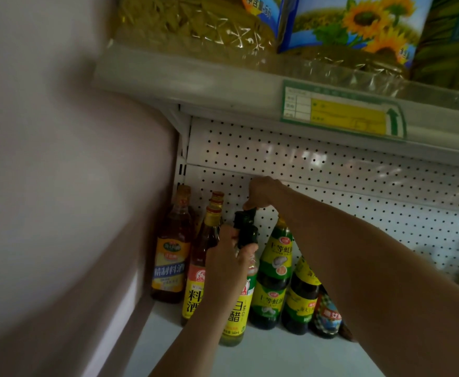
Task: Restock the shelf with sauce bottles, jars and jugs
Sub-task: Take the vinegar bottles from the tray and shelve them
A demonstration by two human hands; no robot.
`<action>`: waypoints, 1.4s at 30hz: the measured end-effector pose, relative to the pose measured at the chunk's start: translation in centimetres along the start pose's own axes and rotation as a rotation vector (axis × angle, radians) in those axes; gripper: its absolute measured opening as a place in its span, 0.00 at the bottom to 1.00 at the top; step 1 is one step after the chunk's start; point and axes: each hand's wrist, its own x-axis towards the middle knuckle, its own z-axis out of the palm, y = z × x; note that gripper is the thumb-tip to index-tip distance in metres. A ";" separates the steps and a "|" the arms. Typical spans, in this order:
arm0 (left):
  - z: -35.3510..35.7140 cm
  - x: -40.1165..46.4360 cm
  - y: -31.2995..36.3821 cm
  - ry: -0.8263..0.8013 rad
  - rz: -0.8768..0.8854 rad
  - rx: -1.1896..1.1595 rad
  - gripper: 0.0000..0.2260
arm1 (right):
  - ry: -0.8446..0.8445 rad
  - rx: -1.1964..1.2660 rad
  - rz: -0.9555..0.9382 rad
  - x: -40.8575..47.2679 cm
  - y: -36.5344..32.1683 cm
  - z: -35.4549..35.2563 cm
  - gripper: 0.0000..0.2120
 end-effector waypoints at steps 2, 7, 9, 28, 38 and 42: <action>0.0 0.0 -0.2 0.013 0.028 0.037 0.11 | 0.039 -0.010 0.005 -0.3 -0.4 0.2 0.24; 0.0 0.1 -0.5 0.012 0.026 0.047 0.11 | 0.093 0.002 -0.017 -0.6 -1.0 0.4 0.28; -0.1 0.0 -0.4 0.019 0.048 0.077 0.11 | 0.130 0.002 -0.034 -0.5 -1.2 0.6 0.27; -0.1 0.0 -0.1 0.020 0.045 0.120 0.12 | 0.106 0.280 -0.149 -3.5 -0.3 -0.9 0.28; -0.4 -0.3 0.6 0.018 0.041 0.132 0.12 | 0.077 0.258 -0.198 -5.2 -0.6 0.5 0.27; -0.6 -0.7 1.3 0.014 0.045 0.170 0.12 | 0.232 0.245 -0.219 -6.7 -0.5 0.4 0.22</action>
